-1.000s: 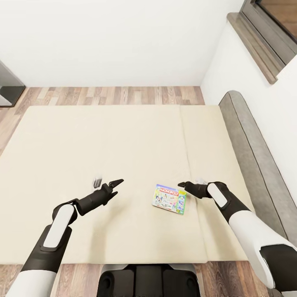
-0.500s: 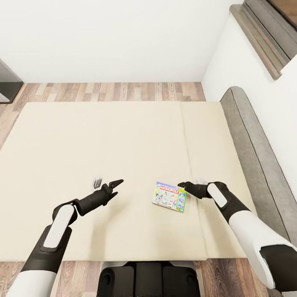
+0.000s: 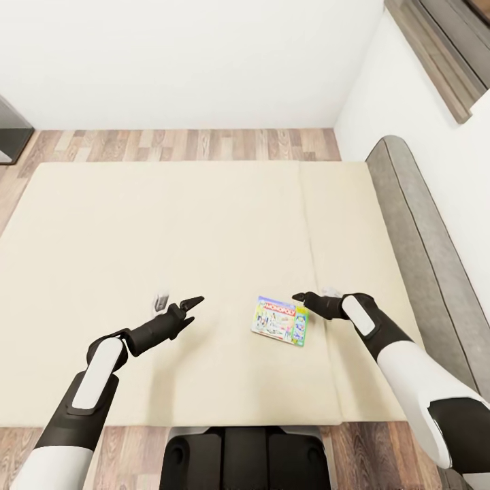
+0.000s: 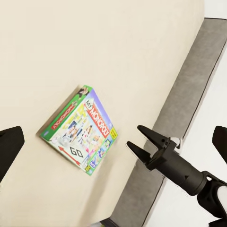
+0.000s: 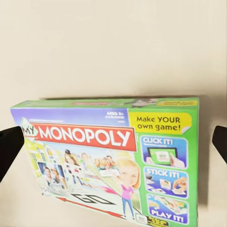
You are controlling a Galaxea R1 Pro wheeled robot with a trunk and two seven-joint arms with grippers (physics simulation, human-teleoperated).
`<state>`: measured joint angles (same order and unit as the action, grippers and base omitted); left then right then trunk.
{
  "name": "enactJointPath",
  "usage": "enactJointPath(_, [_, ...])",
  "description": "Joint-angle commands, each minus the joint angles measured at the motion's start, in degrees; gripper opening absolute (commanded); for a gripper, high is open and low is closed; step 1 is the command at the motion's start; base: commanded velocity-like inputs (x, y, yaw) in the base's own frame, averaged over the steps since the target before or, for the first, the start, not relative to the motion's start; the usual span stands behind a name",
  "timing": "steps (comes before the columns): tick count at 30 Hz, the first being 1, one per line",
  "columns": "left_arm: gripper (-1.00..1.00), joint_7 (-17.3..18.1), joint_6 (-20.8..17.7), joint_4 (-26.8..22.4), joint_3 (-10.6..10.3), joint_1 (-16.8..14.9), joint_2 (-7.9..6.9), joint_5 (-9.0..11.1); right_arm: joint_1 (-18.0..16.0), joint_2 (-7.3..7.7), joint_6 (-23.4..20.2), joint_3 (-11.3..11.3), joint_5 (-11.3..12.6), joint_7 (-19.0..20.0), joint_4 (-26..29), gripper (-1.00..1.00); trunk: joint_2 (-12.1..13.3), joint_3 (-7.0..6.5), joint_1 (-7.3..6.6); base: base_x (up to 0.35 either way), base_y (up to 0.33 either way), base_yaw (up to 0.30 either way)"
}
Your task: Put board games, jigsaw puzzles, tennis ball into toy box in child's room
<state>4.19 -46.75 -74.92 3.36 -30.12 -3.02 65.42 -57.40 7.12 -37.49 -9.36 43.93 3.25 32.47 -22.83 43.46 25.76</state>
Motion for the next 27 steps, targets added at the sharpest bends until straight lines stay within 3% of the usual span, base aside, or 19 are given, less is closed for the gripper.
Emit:
enactJointPath(1, [1.0,0.3,-0.3,0.0,0.1,0.0,0.02,-0.3,-0.2,0.07,-0.1,-0.2,-0.3,0.3,0.3,1.0,-0.1,0.14,0.03,0.0,0.0,0.0])
enactJointPath(27, [1.0,0.4,-0.3,0.0,0.1,0.0,0.08,-0.2,-0.6,0.09,0.6,-0.5,-0.3,0.4,1.7,1.0,-0.1,0.58,0.03,0.0,0.0,0.0])
